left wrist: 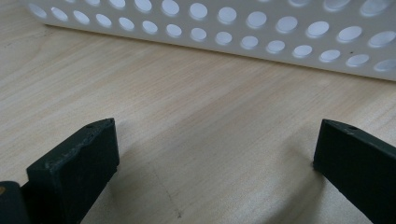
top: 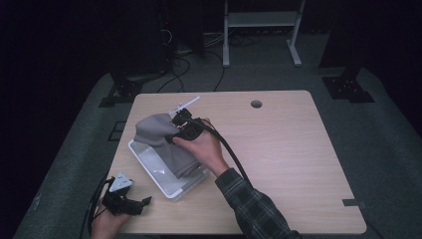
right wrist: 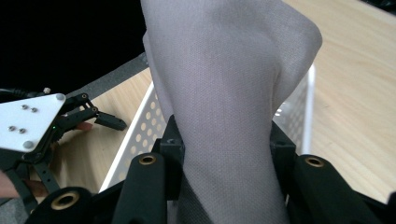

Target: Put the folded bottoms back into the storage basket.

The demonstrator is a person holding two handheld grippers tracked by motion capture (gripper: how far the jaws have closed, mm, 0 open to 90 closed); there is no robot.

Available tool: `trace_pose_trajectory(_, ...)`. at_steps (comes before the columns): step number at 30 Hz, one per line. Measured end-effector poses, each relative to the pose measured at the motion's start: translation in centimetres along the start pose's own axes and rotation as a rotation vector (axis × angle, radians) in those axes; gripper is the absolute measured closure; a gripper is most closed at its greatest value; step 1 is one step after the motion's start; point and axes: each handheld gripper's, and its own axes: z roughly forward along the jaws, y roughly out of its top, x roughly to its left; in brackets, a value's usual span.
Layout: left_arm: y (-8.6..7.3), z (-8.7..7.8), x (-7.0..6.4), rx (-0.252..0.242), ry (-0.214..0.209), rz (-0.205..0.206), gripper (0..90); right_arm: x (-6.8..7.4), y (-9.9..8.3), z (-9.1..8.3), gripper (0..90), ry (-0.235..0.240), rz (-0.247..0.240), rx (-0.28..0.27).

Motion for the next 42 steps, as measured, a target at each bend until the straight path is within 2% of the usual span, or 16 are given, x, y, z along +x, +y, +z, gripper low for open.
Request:
trace_pose_trajectory(1,0.0,0.0,0.0,0.000,0.000,0.000,0.0,0.1,-0.1,0.8,60.1,0.001,0.002,0.004)
trace_pose_trajectory(4,0.0,0.0,0.0,-0.001,0.000,0.001,0.0,0.3,-0.3,1.5,60.1,-0.004,0.002,0.012)
trace_pose_trajectory(7,0.0,0.0,0.0,0.000,0.000,0.000,0.0,0.3,-0.6,2.9,60.0,0.007,0.029,0.026)
trace_pose_trajectory(14,0.0,0.0,0.0,0.001,-0.001,0.003,0.0,0.8,-0.9,4.8,59.9,0.014,0.038,0.035)
trace_pose_trajectory(21,0.0,0.0,0.0,0.000,-0.003,0.001,0.0,1.1,-1.0,5.7,59.7,0.003,0.037,0.047)
trace_pose_trajectory(24,0.0,0.0,0.0,0.000,-0.003,0.001,0.0,1.0,-1.2,6.1,59.5,0.006,0.054,0.053)
trace_pose_trajectory(42,0.0,0.0,0.1,0.001,-0.004,0.006,0.0,0.4,-2.7,8.9,52.3,-0.076,0.024,0.140)
